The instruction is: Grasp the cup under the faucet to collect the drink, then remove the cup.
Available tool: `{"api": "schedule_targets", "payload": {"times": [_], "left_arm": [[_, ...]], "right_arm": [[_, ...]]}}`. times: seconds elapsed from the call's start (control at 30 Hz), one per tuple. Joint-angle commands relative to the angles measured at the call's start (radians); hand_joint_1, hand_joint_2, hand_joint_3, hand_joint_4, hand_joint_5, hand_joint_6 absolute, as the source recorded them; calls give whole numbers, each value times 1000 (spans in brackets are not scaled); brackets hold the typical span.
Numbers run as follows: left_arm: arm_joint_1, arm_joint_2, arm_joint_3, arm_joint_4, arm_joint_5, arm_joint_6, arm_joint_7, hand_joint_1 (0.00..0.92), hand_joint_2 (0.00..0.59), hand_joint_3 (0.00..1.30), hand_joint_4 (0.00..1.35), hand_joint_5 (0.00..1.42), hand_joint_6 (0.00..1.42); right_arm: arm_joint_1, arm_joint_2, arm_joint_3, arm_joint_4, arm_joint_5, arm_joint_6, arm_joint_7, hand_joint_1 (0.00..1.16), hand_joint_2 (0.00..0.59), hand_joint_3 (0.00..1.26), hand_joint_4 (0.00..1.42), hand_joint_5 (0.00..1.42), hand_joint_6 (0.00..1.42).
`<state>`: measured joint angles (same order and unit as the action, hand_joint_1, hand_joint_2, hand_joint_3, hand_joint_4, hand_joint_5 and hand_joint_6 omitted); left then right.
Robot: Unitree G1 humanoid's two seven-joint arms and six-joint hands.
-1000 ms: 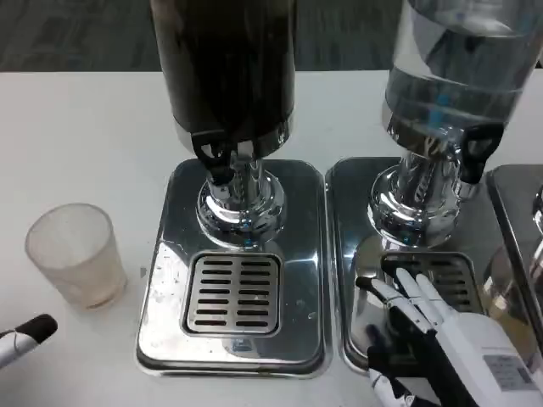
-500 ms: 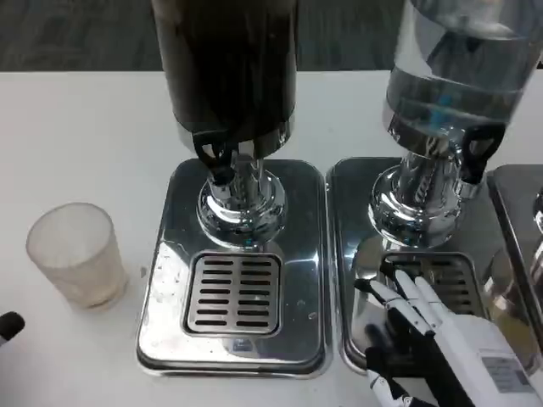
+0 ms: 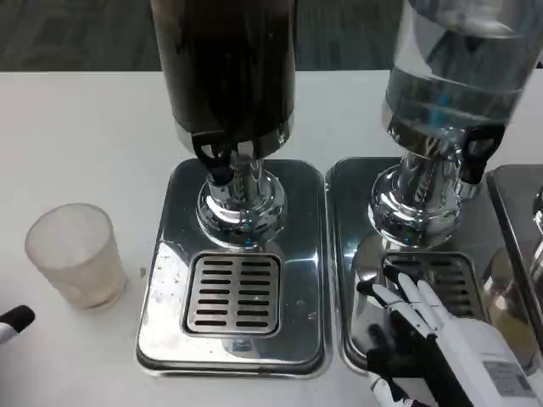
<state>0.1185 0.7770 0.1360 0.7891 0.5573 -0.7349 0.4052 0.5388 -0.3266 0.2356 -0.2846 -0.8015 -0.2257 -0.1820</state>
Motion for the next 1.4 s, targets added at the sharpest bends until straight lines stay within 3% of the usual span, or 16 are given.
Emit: {"api": "schedule_targets", "payload": {"times": [0.03,0.53,0.93,1.4], "left_arm": [[-32,27,-32,44,2,-1,26,0,0,0,0,0,0],[-173,23,-135,196,-8,-40,31,0,0,0,0,0,3],[-285,23,-207,316,-29,-117,-43,0,0,0,0,0,16],[-366,11,-239,402,-76,-165,-147,0,3,0,0,0,23]], "right_arm": [[4,5,-4,-8,-1,3,-16,574,553,146,2,0,143],[0,18,11,6,-4,6,-32,569,553,147,2,0,145],[-3,30,23,14,-11,10,-47,568,553,147,2,0,146],[1,54,39,20,-28,20,-68,573,560,147,2,0,157]]}}
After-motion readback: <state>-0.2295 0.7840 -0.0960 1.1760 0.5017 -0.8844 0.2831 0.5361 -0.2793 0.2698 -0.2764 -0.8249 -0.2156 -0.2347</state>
